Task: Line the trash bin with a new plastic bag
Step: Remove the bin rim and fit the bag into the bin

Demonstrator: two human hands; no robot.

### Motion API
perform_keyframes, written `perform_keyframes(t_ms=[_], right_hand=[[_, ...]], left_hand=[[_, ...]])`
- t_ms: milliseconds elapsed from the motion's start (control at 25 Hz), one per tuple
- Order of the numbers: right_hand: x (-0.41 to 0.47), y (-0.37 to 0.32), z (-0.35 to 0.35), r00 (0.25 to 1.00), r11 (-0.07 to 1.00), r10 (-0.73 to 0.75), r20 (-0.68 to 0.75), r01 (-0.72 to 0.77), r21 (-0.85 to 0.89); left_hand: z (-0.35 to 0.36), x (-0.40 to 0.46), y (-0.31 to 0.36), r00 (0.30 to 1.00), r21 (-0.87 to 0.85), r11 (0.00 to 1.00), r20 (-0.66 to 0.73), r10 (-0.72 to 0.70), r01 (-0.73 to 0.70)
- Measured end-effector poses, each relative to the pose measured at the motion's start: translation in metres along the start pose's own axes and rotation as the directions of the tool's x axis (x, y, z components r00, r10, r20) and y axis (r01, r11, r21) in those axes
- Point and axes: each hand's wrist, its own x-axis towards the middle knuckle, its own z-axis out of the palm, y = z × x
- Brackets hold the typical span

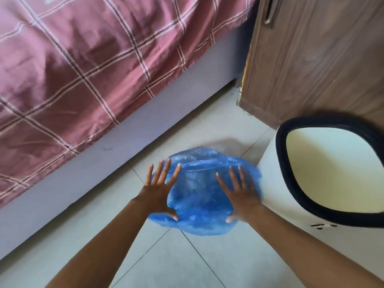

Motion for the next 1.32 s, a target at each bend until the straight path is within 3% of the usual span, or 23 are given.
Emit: perform_keyframes(t_ms=[40, 120, 280, 360, 440, 560, 640, 720, 800, 840, 920, 1000, 1080, 1120, 1200, 1240, 1320], right_hand=[[0.005, 0.002, 0.003, 0.992, 1.000, 0.004, 0.124, -0.002, -0.021], [0.007, -0.001, 0.008, 0.977, 1.000, -0.013, 0.211, 0.015, -0.008], [-0.010, -0.004, 0.013, 0.994, 1.000, -0.015, 0.105, 0.015, 0.007], [-0.030, -0.005, 0.003, 0.998, 0.996, -0.068, -0.011, 0.068, 0.063], [-0.058, -0.006, -0.013, 0.950, 0.969, -0.150, -0.274, 0.196, 0.148], [-0.110, -0.001, -0.047, 0.703, 0.914, -0.116, -0.702, 0.352, 0.202], [-0.146, 0.017, -0.078, 0.603, 0.912, -0.050, -0.796, 0.352, 0.209], [-0.168, 0.050, -0.090, 0.646, 0.948, 0.026, -0.763, 0.227, 0.224], [-0.183, 0.088, -0.093, 0.772, 0.990, 0.082, -0.631, 0.009, 0.139], [-0.186, 0.101, -0.093, 0.847, 0.986, 0.117, -0.519, -0.036, 0.164], [-0.193, 0.112, -0.090, 0.928, 0.950, 0.132, -0.348, -0.018, 0.311], [-0.198, 0.107, -0.080, 0.952, 0.912, 0.079, -0.295, 0.051, 0.407], [-0.208, 0.104, -0.072, 0.921, 0.861, 0.115, -0.372, 0.094, 0.500], [-0.212, 0.107, -0.067, 0.852, 0.860, 0.206, -0.481, 0.077, 0.505], [-0.214, 0.119, -0.060, 0.638, 0.832, 0.485, -0.597, -0.126, 0.541], [-0.214, 0.126, -0.061, 0.572, 0.741, 0.628, -0.527, -0.233, 0.630], [-0.208, 0.132, -0.063, 0.576, 0.562, 0.766, -0.287, -0.380, 0.735]], left_hand=[[0.008, 0.006, -0.003, 0.989, -0.041, 0.999, 0.146, -0.028, 0.034], [0.022, 0.010, 0.000, 0.947, -0.034, 0.997, 0.317, -0.058, 0.072], [0.020, 0.002, 0.015, 0.943, -0.177, 0.971, 0.319, -0.096, 0.159], [0.006, -0.003, 0.021, 0.970, -0.253, 0.960, 0.237, -0.058, 0.120], [-0.017, -0.010, 0.035, 0.994, -0.352, 0.936, 0.109, 0.016, 0.023], [-0.074, -0.022, 0.078, 0.977, -0.548, 0.812, -0.165, 0.133, -0.203], [-0.119, -0.028, 0.114, 0.915, -0.566, 0.739, -0.362, 0.175, -0.365], [-0.152, -0.026, 0.143, 0.837, -0.488, 0.714, -0.483, 0.258, -0.502], [-0.164, -0.016, 0.170, 0.749, -0.326, 0.727, -0.541, 0.381, -0.605], [-0.165, -0.008, 0.180, 0.741, -0.279, 0.733, -0.517, 0.429, -0.620], [-0.162, 0.006, 0.195, 0.763, -0.259, 0.748, -0.443, 0.471, -0.611], [-0.158, 0.009, 0.204, 0.779, -0.348, 0.709, -0.414, 0.471, -0.613], [-0.159, 0.001, 0.205, 0.841, -0.591, 0.599, -0.372, 0.392, -0.540], [-0.159, -0.002, 0.206, 0.882, -0.704, 0.534, -0.349, 0.316, -0.469], [-0.159, -0.003, 0.211, 0.922, -0.796, 0.478, -0.377, 0.087, -0.371], [-0.161, -0.001, 0.216, 0.927, -0.807, 0.498, -0.374, -0.012, -0.319], [-0.172, 0.005, 0.229, 0.956, -0.830, 0.539, -0.258, -0.142, -0.144]])
